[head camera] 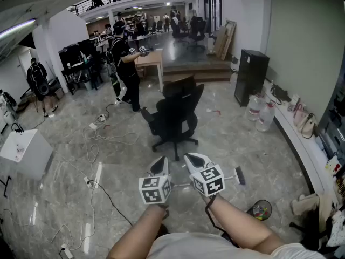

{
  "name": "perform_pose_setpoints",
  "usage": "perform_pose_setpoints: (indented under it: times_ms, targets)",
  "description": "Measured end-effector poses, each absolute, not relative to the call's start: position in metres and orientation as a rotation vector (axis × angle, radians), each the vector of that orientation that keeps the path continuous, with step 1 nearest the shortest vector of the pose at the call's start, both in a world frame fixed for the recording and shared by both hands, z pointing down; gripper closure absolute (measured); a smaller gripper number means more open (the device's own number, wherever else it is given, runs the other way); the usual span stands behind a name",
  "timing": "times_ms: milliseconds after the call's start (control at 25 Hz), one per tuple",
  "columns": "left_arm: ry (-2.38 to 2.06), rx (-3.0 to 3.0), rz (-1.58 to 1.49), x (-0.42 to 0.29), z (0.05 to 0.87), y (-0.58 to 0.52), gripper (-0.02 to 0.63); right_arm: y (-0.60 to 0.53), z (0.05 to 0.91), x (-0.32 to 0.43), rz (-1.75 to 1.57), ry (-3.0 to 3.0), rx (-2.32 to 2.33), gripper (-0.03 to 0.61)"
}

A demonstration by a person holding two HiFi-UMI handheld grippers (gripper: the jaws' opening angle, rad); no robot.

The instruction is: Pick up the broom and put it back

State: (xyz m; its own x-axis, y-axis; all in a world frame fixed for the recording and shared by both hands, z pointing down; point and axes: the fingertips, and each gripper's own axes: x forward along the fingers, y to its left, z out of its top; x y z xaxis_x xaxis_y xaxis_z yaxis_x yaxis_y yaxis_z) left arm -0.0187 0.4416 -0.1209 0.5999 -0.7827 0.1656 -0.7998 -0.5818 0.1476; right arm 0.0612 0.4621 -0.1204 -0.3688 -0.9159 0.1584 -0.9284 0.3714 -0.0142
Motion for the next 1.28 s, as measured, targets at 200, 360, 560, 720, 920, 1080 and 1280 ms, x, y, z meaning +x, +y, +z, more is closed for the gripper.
perform_pose_setpoints:
  times_ms: [200,360,560,720,920,1080,1280]
  targets:
    - [-1.314,2.611,0.130,-0.018,-0.118,0.439,0.609,0.461,-0.117,0.063,0.156,-2.499,1.683,0.577]
    - [-1.315,2.602,0.144,-0.018,-0.113,0.432,0.609,0.455,-0.117,0.061,0.163,-2.516,1.671,0.577]
    - [-1.315,2.582,0.165,-0.020,-0.100,0.416,0.609,0.440,-0.110,0.057,0.168,-2.527,1.655,0.575]
    - [-1.302,2.566,0.180,-0.017,-0.085,0.387,0.609,0.413,-0.093,0.056,0.203,-2.513,1.638,0.575]
    - [-1.261,2.546,0.198,-0.017,-0.057,0.329,0.609,0.357,-0.064,0.049,0.245,-2.477,1.623,0.575]
    - [-1.233,2.515,0.217,-0.028,-0.030,0.258,0.609,0.286,-0.039,0.036,0.282,-2.450,1.605,0.575]
    - [-1.163,2.476,0.255,-0.041,0.010,0.151,0.609,0.177,-0.005,0.016,0.344,-2.434,1.577,0.575]
